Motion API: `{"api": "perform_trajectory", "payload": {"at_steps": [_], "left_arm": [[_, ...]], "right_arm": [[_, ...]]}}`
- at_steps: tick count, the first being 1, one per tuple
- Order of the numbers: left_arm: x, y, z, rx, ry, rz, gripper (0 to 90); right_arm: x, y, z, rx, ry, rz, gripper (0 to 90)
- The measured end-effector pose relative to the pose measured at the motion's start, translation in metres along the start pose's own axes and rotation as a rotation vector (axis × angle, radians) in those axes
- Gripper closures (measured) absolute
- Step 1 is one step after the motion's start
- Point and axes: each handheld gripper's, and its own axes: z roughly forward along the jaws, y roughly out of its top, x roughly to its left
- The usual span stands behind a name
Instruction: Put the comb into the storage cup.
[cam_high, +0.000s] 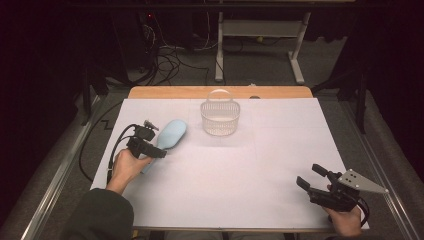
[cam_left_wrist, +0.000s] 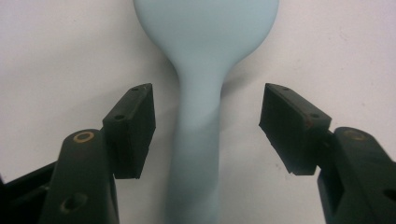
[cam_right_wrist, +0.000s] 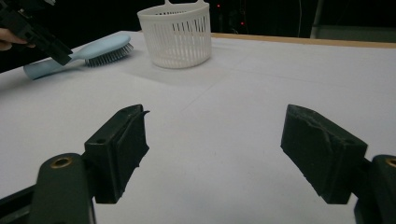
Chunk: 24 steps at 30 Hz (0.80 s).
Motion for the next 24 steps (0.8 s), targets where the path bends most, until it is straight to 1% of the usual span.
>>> {"api": "perform_trajectory", "payload": {"at_steps": [3, 9, 11, 13, 14, 15, 17, 18, 21, 22, 23, 24], "left_arm": [[-0.001, 0.001, 0.003, 0.006, -0.004, -0.004, 35.1], [-0.001, 0.004, 0.011, 0.029, 0.002, -0.011, 35.8], [-0.001, 0.004, 0.014, 0.038, -0.002, -0.009, 39.4], [-0.002, 0.005, 0.015, 0.046, -0.002, -0.007, 39.6], [-0.002, 0.005, 0.016, 0.048, -0.002, -0.001, 42.1], [-0.003, 0.005, 0.016, 0.047, 0.002, 0.001, 43.8], [-0.003, 0.005, 0.016, 0.048, 0.009, 0.005, 44.1], [-0.003, 0.005, 0.016, 0.047, 0.024, 0.017, 46.8], [-0.003, 0.005, 0.016, 0.047, 0.037, 0.019, 52.2], [-0.002, 0.005, 0.016, 0.046, 0.038, 0.019, 54.5], [-0.002, 0.005, 0.016, 0.046, 0.033, 0.015, 54.8], [-0.002, 0.005, 0.015, 0.045, 0.044, 0.021, 56.1]], "right_arm": [[0.0, 0.0, 0.0, 0.0, 0.0, 0.0, 22.8], [0.0, 0.0, 0.0, -0.001, 0.001, 0.001, 22.8], [0.0, 0.0, 0.0, 0.0, 0.002, 0.002, 22.8], [0.0, 0.0, 0.0, 0.0, 0.002, 0.001, 22.8], [0.0, 0.0, 0.0, 0.0, 0.002, 0.001, 22.8], [0.0, 0.0, 0.0, 0.0, 0.002, 0.001, 22.8], [0.0, 0.0, 0.0, 0.0, 0.002, 0.001, 22.8], [0.0, 0.0, 0.0, 0.0, 0.002, 0.001, 22.8], [0.0, 0.0, 0.0, 0.0, 0.002, 0.002, 22.8], [0.0, 0.0, 0.0, 0.0, 0.002, 0.002, 22.8], [0.0, 0.0, 0.0, 0.0, 0.002, 0.003, 22.8], [0.0, 0.0, 0.0, 0.0, 0.002, 0.003, 22.8]]}}
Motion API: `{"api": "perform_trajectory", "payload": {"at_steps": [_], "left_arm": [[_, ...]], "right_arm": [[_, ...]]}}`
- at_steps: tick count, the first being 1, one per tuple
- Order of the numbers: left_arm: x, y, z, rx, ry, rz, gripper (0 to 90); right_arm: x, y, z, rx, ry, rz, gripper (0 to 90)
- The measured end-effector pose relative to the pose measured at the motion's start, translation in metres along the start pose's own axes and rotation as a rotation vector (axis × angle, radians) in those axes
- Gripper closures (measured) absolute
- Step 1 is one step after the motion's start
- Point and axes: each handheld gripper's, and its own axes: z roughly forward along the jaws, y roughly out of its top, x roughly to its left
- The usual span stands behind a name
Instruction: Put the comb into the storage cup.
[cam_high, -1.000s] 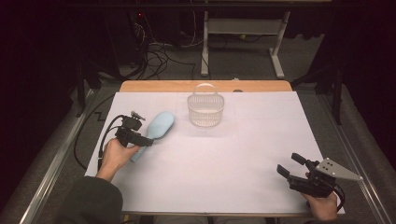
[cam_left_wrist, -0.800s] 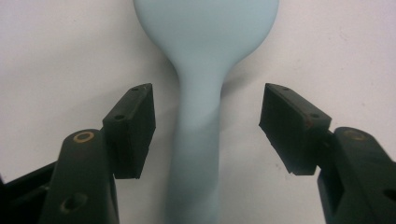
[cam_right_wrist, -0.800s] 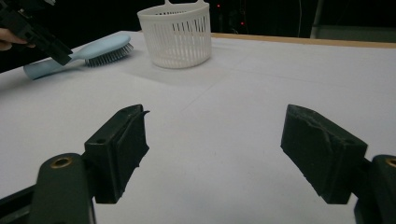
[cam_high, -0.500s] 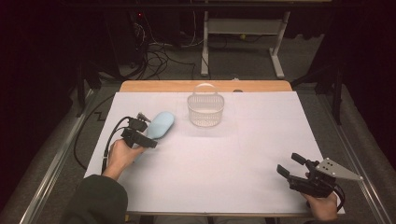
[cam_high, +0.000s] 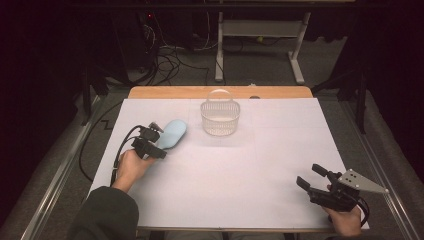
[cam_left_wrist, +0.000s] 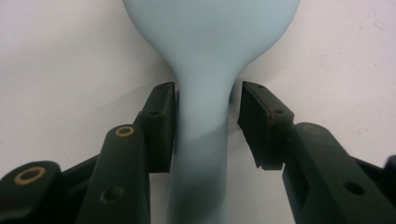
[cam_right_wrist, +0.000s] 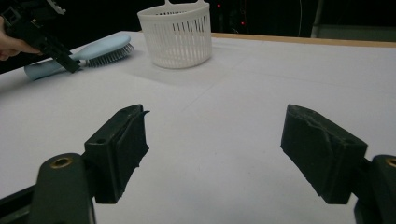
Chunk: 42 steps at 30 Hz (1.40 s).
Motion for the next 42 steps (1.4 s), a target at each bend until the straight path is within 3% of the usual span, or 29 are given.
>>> {"api": "perform_trajectory", "payload": {"at_steps": [6, 13, 25, 36, 42], "left_arm": [[0.0011, -0.0007, -0.0007, -0.001, -0.003, 0.015, 65.9], [-0.0014, -0.0009, -0.0008, -0.005, 0.011, 0.033, 66.7], [-0.0046, -0.0028, -0.0065, -0.058, 0.031, 0.052, 67.1], [-0.0088, -0.0003, -0.0029, -0.003, 0.054, 0.068, 67.2], [-0.0032, 0.0009, -0.0006, 0.008, 0.013, 0.036, 66.5]], "right_arm": [[-0.0001, 0.0, 0.0001, 0.0, 0.0, 0.0, 22.8], [-0.0002, -0.0001, 0.0, -0.001, 0.0, 0.0, 22.8], [0.0, -0.0001, 0.0005, 0.002, 0.0, -0.005, 22.9], [0.0, 0.0, 0.0007, 0.002, 0.0, -0.005, 22.9], [0.0001, 0.0, 0.0009, 0.003, 0.0, -0.004, 22.9]]}}
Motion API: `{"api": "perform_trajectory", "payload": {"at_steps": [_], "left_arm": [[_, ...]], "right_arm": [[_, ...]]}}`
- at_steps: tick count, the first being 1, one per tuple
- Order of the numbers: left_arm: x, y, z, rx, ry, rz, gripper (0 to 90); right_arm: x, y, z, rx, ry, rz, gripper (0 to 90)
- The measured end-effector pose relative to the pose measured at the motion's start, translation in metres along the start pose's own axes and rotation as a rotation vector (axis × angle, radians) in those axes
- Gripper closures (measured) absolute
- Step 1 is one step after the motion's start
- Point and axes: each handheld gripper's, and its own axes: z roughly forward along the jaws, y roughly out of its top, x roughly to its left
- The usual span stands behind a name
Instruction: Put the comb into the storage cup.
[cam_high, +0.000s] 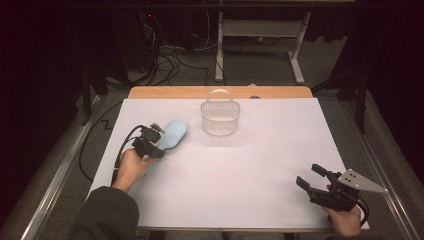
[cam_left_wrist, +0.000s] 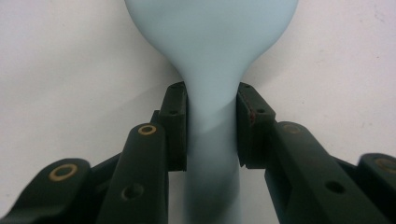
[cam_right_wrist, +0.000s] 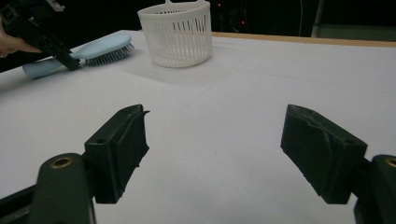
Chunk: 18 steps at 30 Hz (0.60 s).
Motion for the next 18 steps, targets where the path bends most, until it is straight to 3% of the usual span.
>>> {"api": "perform_trajectory", "payload": {"at_steps": [7, 18], "left_arm": [[-0.0002, 0.004, 0.0032, -0.022, 0.009, -0.007, 63.7], [-0.006, 0.0016, 0.002, -0.043, 0.04, 0.034, 67.5]], "right_arm": [[0.0002, 0.0001, 0.0003, 0.001, 0.001, -0.001, 22.9], [0.0, 0.0001, 0.0003, 0.001, 0.003, 0.0, 22.9]]}}
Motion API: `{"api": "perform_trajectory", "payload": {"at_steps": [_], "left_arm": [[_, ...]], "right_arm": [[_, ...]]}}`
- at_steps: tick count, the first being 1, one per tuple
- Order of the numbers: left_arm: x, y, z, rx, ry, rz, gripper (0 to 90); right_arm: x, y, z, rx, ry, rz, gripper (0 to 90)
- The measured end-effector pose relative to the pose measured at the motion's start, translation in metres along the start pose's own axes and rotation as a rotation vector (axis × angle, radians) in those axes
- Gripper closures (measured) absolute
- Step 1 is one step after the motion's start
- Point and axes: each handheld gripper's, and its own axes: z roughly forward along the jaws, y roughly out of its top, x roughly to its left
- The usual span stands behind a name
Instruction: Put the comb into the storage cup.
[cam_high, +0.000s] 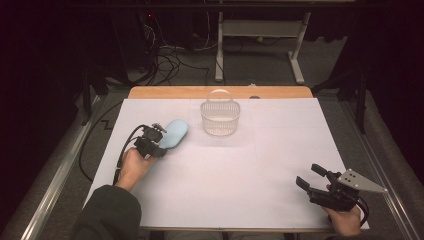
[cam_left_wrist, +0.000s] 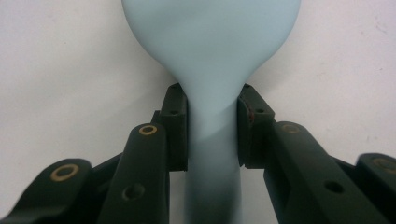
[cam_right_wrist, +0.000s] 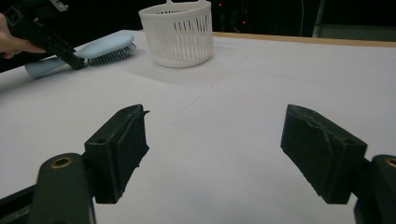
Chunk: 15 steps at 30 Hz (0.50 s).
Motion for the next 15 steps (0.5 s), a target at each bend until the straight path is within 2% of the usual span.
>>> {"api": "perform_trajectory", "payload": {"at_steps": [10, 15], "left_arm": [[-0.006, -0.007, -0.017, -0.083, -0.003, 0.031, 67.5], [-0.01, -0.017, -0.025, -0.131, -0.036, 0.034, 67.4]], "right_arm": [[0.001, 0.0, 0.0, 0.002, -0.001, -0.002, 22.9], [0.001, 0.0, 0.002, 0.004, 0.0, -0.004, 22.8]]}}
